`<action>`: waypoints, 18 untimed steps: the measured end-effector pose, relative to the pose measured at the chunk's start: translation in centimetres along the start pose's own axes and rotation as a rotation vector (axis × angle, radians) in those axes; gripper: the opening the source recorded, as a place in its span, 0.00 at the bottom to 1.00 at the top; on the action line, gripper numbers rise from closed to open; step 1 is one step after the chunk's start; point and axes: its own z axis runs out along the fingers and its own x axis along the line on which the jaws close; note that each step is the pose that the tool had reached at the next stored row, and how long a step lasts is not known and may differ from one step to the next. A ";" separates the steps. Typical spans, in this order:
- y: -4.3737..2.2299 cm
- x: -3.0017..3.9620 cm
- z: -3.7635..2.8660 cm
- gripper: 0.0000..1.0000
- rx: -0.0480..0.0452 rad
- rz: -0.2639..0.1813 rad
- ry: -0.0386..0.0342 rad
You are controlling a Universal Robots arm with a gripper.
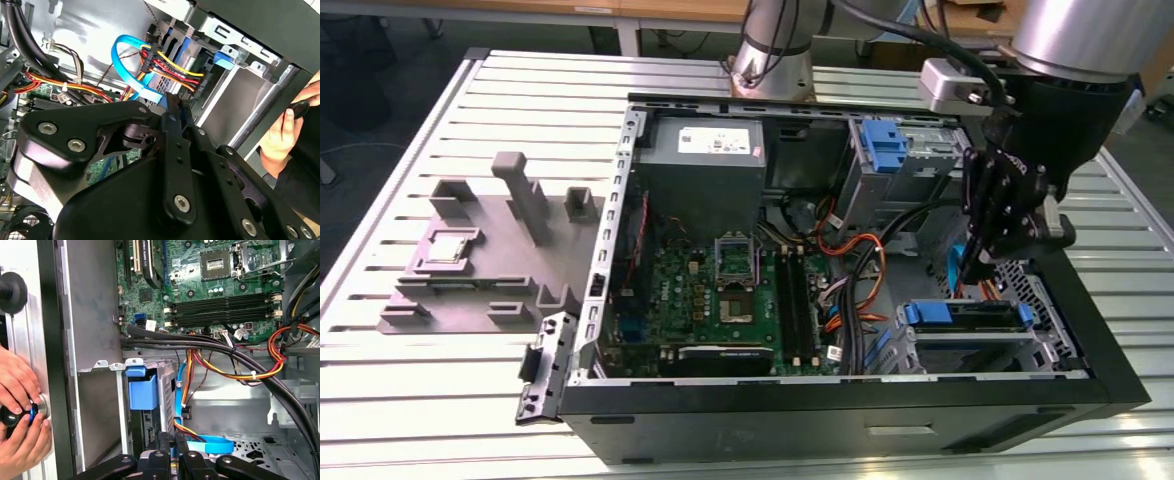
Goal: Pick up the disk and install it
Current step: 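Insert the second disk wire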
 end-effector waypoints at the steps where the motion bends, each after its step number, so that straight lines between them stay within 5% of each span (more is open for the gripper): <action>1: 0.00 0.09 0.02 0.16 0.0006 0.000 -0.0001; 8: 0.02 1.09 0.28 0.16 0.0076 -0.001 -0.0009; 10: 0.07 1.36 0.34 0.16 0.0127 0.001 -0.0069; 12: 0.12 1.54 0.38 0.16 0.0163 0.003 -0.0207; 18: 0.17 2.50 0.63 0.16 0.0121 0.007 -0.1046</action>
